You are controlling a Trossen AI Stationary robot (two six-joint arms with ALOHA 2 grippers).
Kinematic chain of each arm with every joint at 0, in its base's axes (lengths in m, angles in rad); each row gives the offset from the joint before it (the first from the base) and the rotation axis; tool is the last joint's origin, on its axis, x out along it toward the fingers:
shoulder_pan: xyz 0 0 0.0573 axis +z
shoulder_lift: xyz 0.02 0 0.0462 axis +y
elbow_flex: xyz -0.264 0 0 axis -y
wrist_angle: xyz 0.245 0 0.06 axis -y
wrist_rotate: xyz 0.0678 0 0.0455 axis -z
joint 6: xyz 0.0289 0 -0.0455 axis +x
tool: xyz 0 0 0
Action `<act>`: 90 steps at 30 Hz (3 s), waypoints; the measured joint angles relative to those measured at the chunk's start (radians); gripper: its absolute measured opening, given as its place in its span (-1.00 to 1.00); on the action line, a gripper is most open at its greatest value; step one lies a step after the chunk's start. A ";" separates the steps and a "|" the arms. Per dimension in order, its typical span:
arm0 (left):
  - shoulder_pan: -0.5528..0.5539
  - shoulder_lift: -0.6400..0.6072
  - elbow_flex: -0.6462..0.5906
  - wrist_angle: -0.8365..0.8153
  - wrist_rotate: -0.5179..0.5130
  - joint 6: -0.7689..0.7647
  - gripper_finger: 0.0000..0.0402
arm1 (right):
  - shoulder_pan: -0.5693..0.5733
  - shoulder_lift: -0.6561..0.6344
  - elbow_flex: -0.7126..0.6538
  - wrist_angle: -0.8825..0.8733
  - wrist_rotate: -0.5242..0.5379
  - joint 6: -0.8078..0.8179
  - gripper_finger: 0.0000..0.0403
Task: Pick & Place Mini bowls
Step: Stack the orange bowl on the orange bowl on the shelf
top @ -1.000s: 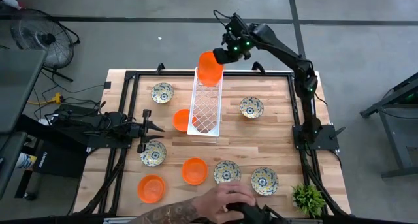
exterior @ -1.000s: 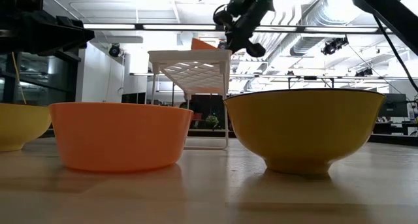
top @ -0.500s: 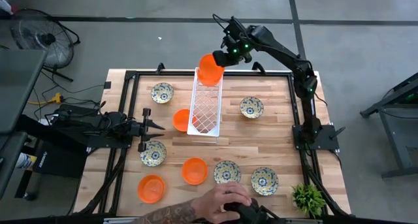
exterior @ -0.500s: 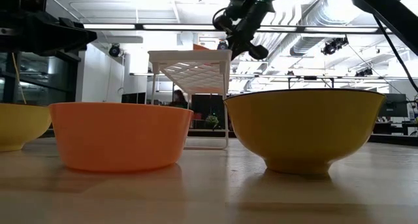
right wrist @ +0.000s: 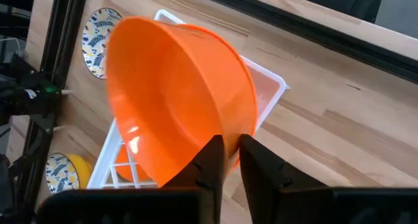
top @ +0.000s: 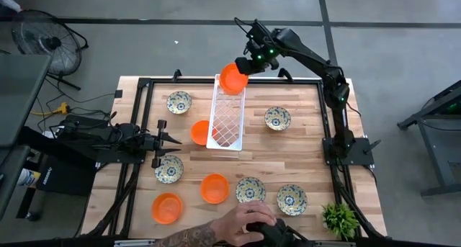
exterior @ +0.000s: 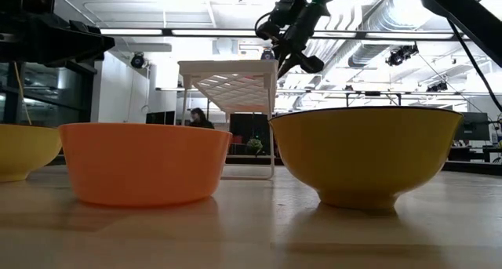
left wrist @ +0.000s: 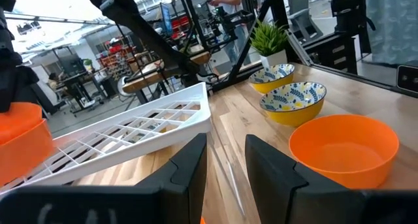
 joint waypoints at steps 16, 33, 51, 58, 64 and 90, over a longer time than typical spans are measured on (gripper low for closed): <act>0.000 0.000 0.000 0.000 0.001 0.002 -0.50 | -0.002 -0.006 0.000 0.098 0.011 -0.024 -0.55; 0.000 0.000 0.000 0.000 0.001 0.002 -0.50 | 0.002 -0.084 0.001 0.095 0.006 -0.239 -0.75; 0.000 0.000 0.000 0.000 0.001 0.002 -0.50 | 0.049 -0.095 0.001 0.200 -0.050 -0.764 -1.00; 0.000 0.000 0.000 0.000 0.001 0.002 -0.50 | 0.045 -0.125 0.001 0.212 -0.080 -0.945 -1.00; 0.000 0.000 0.000 0.000 0.000 0.002 -0.50 | 0.033 -0.126 0.000 0.180 -0.182 -1.027 -1.00; 0.000 0.000 0.000 0.000 0.000 0.002 -0.50 | 0.004 -0.469 -0.882 1.081 -0.181 -0.876 -1.00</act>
